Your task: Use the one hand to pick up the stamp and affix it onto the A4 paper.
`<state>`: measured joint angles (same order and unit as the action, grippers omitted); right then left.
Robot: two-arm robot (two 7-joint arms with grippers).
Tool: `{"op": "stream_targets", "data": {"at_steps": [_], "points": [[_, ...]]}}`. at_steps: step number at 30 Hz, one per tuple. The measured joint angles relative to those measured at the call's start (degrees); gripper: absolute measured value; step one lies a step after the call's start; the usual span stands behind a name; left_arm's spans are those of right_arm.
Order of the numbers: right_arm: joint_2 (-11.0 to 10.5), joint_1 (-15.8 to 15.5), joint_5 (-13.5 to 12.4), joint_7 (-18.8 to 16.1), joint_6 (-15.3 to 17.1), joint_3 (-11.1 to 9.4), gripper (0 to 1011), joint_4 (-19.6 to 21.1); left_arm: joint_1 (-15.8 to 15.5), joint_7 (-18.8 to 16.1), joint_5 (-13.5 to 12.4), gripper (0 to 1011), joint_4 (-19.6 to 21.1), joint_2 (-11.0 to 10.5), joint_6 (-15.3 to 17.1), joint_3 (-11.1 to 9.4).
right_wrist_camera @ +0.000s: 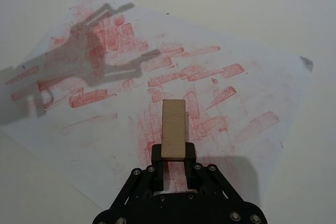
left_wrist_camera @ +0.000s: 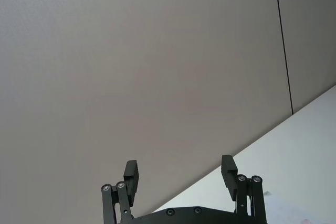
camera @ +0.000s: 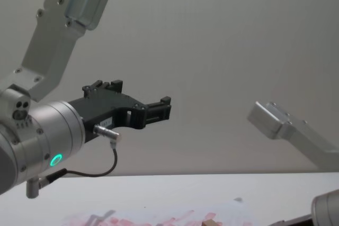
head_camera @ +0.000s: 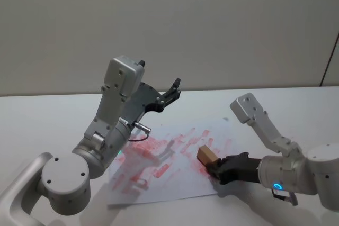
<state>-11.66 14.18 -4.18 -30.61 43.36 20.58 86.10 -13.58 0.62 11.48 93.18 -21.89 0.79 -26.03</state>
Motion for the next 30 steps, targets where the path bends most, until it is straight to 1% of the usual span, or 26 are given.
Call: {"op": "stream_targets", "data": {"at_steps": [10,15,21,22,25,26,28,30], "points": [[0.27,0.2,-0.38,1.4,-2.22,0.21,213,0.54,0.0,0.0,0.0,1001,0.0,0.0,0.0,0.0],[0.27,0.4,-1.43,3.07,-3.93,-0.41,214,2.68,0.0,0.0,0.0,1001,0.0,0.0,0.0,0.0],[0.03,0.33,-3.28,5.89,-5.64,-1.5,214,6.2,0.0,0.0,0.0,1001,0.0,0.0,0.0,0.0],[-0.15,0.13,-3.85,6.79,-5.97,-1.9,213,7.38,0.0,0.0,0.0,1001,0.0,0.0,0.0,0.0],[-0.47,-0.25,-4.79,8.36,-6.44,-2.47,213,8.96,0.0,0.0,0.0,1001,0.0,0.0,0.0,0.0],[-0.75,-0.65,-5.51,9.38,-6.66,-2.93,214,10.13,0.0,0.0,0.0,1001,0.0,0.0,0.0,0.0],[-1.05,-1.08,-6.21,10.37,-6.79,-3.37,213,11.17,0.0,0.0,0.0,1001,0.0,0.0,0.0,0.0],[-1.65,-2.01,-7.27,12.18,-6.85,-4.06,214,12.73,0.0,0.0,0.0,1001,0.0,0.0,0.0,0.0]]}}
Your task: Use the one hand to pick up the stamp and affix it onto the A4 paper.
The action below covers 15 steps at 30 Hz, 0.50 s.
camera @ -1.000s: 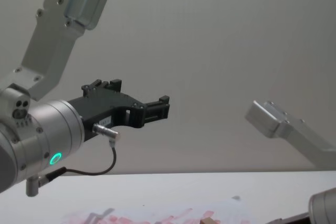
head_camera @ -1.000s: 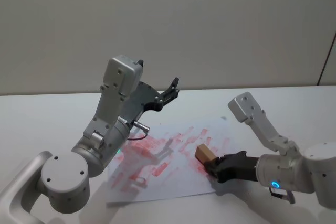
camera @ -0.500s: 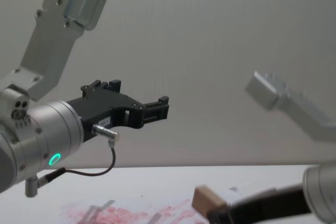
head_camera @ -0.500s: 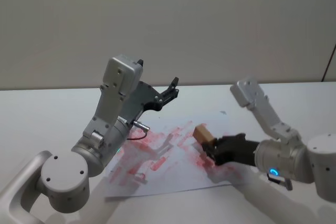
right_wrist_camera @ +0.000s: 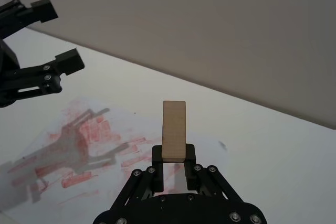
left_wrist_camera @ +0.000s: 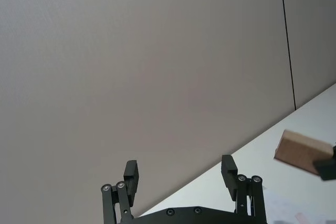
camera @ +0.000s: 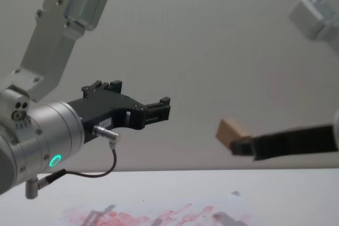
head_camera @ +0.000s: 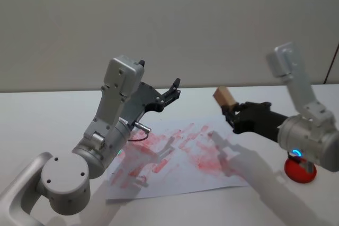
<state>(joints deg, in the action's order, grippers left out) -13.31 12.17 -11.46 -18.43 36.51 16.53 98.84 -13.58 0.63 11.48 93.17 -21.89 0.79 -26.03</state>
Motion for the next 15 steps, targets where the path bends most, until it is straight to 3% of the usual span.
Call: {"op": "stream_targets", "data": {"at_steps": [9,15], "points": [[-2.73,-4.82,-4.91,6.93,1.03,-3.06,213,5.93,0.0,0.0,0.0,1001,0.0,0.0,0.0,0.0],[-5.34,-10.47,-9.21,12.34,2.67,-5.96,214,10.11,0.0,0.0,0.0,1001,0.0,0.0,0.0,0.0]]}}
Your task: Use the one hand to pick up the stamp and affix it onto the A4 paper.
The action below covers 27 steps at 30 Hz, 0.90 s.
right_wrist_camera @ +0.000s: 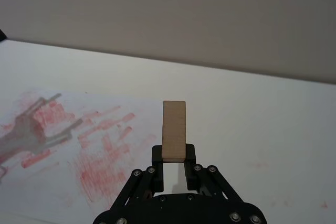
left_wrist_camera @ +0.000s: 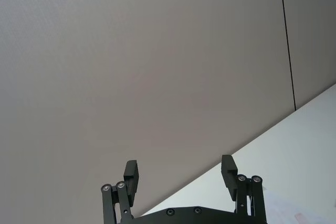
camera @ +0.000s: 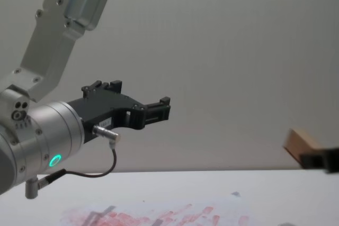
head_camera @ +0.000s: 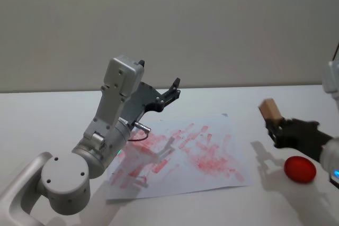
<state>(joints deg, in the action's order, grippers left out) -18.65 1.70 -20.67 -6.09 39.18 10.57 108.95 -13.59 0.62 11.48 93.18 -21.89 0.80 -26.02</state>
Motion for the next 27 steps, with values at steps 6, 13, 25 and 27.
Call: {"op": "stream_targets", "data": {"at_steps": [6,13,25,27], "points": [[-1.84,-4.62,-3.35,3.82,1.46,-2.22,214,2.51,0.0,0.0,0.0,1001,0.0,0.0,0.0,0.0],[-3.96,-9.14,-5.92,6.74,2.65,-4.6,214,4.54,0.0,0.0,0.0,1001,0.0,0.0,0.0,0.0],[-6.41,-12.14,-7.19,7.78,3.7,-6.6,213,5.26,0.0,0.0,0.0,1001,0.0,0.0,0.0,0.0],[-6.53,-12.2,-7.19,7.73,3.84,-6.65,214,5.14,0.0,0.0,0.0,1001,0.0,0.0,0.0,0.0]]}}
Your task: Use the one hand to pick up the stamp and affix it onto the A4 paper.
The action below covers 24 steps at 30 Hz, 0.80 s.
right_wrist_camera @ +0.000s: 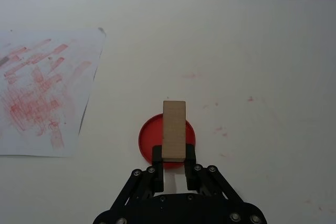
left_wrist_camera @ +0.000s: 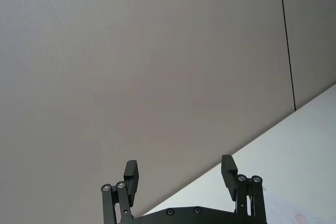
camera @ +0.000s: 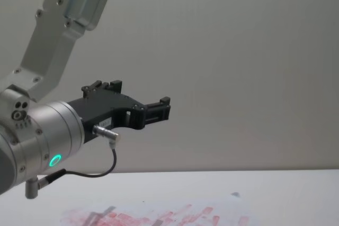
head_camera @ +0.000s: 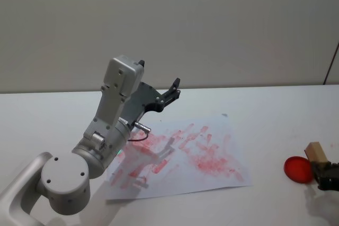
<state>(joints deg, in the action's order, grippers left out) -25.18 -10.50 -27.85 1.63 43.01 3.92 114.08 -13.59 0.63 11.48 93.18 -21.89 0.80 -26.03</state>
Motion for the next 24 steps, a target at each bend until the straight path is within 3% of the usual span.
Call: {"op": "stream_targets", "data": {"at_steps": [24], "points": [[1.48,5.72,4.55,-6.17,1.45,2.92,232,-6.75,0.0,0.0,0.0,1001,0.0,0.0,0.0,0.0]]}}
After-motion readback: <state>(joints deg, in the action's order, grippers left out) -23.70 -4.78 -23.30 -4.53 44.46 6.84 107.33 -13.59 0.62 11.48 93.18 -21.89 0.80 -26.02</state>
